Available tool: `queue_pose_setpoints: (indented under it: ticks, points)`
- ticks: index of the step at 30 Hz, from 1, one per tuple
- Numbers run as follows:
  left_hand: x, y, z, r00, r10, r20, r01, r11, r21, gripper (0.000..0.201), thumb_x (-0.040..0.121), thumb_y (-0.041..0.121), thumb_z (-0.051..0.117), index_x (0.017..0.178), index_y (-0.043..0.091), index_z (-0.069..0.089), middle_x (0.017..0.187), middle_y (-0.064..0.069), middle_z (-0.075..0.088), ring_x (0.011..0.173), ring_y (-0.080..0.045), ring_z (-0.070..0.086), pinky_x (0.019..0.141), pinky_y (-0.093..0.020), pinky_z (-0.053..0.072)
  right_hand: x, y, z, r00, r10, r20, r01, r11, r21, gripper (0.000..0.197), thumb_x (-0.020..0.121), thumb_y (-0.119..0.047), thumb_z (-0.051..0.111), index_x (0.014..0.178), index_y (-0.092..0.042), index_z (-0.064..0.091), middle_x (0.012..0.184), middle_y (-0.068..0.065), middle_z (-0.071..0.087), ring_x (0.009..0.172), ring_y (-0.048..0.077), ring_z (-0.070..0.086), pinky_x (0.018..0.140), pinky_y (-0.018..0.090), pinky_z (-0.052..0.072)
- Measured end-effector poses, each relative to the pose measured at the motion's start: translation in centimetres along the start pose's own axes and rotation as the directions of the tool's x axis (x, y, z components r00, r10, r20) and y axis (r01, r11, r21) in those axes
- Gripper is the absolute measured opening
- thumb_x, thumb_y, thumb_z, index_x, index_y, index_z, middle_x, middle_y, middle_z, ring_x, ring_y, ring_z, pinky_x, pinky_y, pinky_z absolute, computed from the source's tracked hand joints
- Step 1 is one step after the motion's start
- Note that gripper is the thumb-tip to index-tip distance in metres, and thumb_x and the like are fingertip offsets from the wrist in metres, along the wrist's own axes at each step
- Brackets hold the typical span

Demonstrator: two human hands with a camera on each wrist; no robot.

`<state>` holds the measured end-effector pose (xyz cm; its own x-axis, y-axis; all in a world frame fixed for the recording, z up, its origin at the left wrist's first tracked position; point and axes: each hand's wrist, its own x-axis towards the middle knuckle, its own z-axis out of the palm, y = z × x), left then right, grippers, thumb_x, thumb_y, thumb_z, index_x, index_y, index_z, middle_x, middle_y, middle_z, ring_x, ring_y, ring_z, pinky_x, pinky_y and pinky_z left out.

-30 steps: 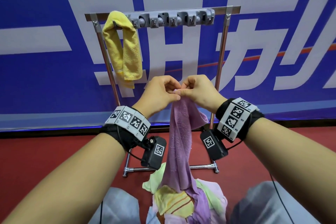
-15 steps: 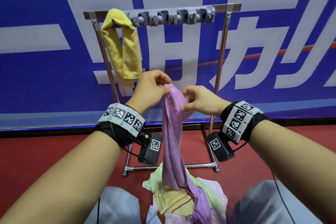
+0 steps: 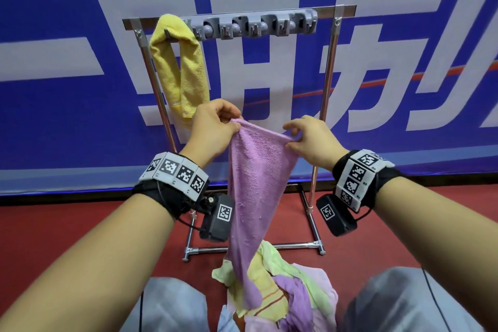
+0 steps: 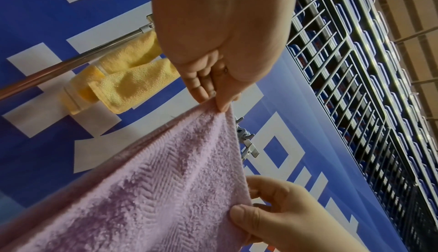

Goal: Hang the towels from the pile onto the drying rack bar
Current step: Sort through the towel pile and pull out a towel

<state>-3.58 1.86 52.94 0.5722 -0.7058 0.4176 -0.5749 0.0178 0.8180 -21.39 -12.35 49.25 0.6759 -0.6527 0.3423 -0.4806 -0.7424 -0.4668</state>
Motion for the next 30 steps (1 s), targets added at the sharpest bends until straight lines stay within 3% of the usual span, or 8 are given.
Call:
queue_pose_setpoints:
  ticks: [3, 6, 12, 16, 19, 30]
  points:
    - [0.1, 0.3, 0.0, 1.000, 0.014, -0.006, -0.015, 1.000, -0.014, 0.027, 0.077, -0.008, 0.073, 0.085, 0.018, 0.068, 0.086, 0.000, 0.073, 0.085, -0.018, 0.070, 0.084, -0.035, 0.059, 0.3, -0.5, -0.3, 0.999, 0.000, 0.032, 0.002, 0.998, -0.055, 0.028, 0.080, -0.010, 0.061, 0.102, -0.019, 0.075, 0.091, 0.001, 0.069, 0.086, 0.020, 0.061, 0.075, 0.031, 0.050]
    - [0.3, 0.6, -0.2, 1.000, 0.019, -0.014, -0.019, 1.000, -0.022, 0.028, 0.078, -0.008, 0.072, 0.084, 0.019, 0.068, 0.087, -0.001, 0.073, 0.086, -0.018, 0.071, 0.084, -0.035, 0.059, 0.3, -1.1, -0.7, 0.999, -0.003, 0.038, 0.006, 0.997, -0.082, 0.027, 0.077, -0.010, 0.056, 0.090, -0.022, 0.076, 0.077, -0.002, 0.069, 0.078, 0.022, 0.064, 0.070, 0.038, 0.056]
    - [0.7, 1.1, -1.0, 0.999, 0.015, -0.039, -0.016, 0.999, -0.032, 0.028, 0.078, -0.008, 0.071, 0.084, 0.019, 0.069, 0.087, -0.001, 0.073, 0.087, -0.019, 0.071, 0.086, -0.038, 0.059, 0.4, -2.3, -1.8, 0.987, -0.138, -0.080, 0.121, 0.975, -0.184, 0.021, 0.079, -0.013, 0.067, 0.092, -0.025, 0.079, 0.078, -0.002, 0.072, 0.089, 0.026, 0.053, 0.076, 0.039, 0.047]
    - [0.7, 1.1, -1.4, 0.999, 0.001, -0.050, -0.002, 1.000, -0.011, 0.027, 0.078, -0.008, 0.071, 0.085, 0.018, 0.070, 0.086, 0.000, 0.074, 0.087, -0.019, 0.070, 0.086, -0.039, 0.059, 0.8, -2.5, -2.6, 0.997, -0.066, 0.026, 0.068, 0.993, -0.094, 0.015, 0.077, -0.013, 0.067, 0.085, -0.023, 0.075, 0.076, -0.008, 0.067, 0.081, 0.019, 0.062, 0.074, 0.039, 0.055]
    - [0.7, 1.0, -1.5, 0.999, -0.002, -0.048, 0.003, 1.000, 0.005, 0.029, 0.077, -0.007, 0.072, 0.084, 0.022, 0.069, 0.087, 0.001, 0.073, 0.087, -0.019, 0.070, 0.086, -0.041, 0.059, 1.1, -2.5, -3.2, 0.996, -0.053, 0.065, 0.059, 0.995, -0.086, 0.011, 0.077, -0.014, 0.072, 0.085, -0.021, 0.074, 0.081, -0.004, 0.070, 0.079, 0.018, 0.063, 0.075, 0.039, 0.057]
    - [1.0, 1.2, -1.6, 0.997, 0.021, -0.078, -0.015, 0.997, 0.078, 0.022, 0.080, -0.002, 0.074, 0.090, 0.018, 0.071, 0.088, 0.005, 0.071, 0.085, -0.013, 0.068, 0.084, -0.035, 0.059, 2.6, -2.8, -5.8, 0.997, -0.078, 0.009, 0.079, 0.990, -0.120, 0.009, 0.077, -0.020, 0.077, 0.083, -0.014, 0.073, 0.079, 0.000, 0.069, 0.075, 0.019, 0.063, 0.071, 0.043, 0.058]
